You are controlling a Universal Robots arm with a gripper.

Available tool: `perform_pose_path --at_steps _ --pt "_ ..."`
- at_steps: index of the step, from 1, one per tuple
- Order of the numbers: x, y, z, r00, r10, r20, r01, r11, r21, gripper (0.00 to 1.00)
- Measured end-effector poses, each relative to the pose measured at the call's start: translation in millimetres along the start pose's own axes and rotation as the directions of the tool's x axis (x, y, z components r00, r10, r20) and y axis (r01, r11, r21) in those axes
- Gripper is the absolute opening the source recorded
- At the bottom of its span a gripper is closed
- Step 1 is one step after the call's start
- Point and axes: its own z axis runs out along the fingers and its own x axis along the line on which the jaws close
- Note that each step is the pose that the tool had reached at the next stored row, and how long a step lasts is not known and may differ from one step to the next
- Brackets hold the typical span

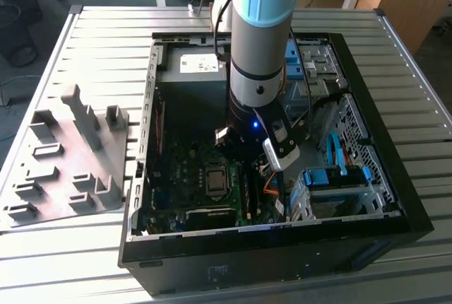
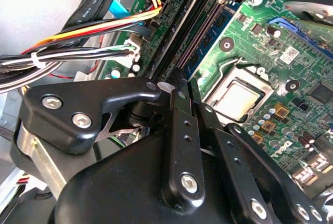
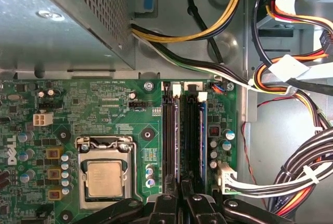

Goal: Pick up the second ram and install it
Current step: 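Insert the second ram into the second slot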

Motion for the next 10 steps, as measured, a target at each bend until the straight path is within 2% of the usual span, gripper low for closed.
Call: perform_pose_path --at_steps 10 --pt "-0.3 0.2 5.5 1.0 -0.002 -0.0003 0.002 1.0 0.0 0.14"
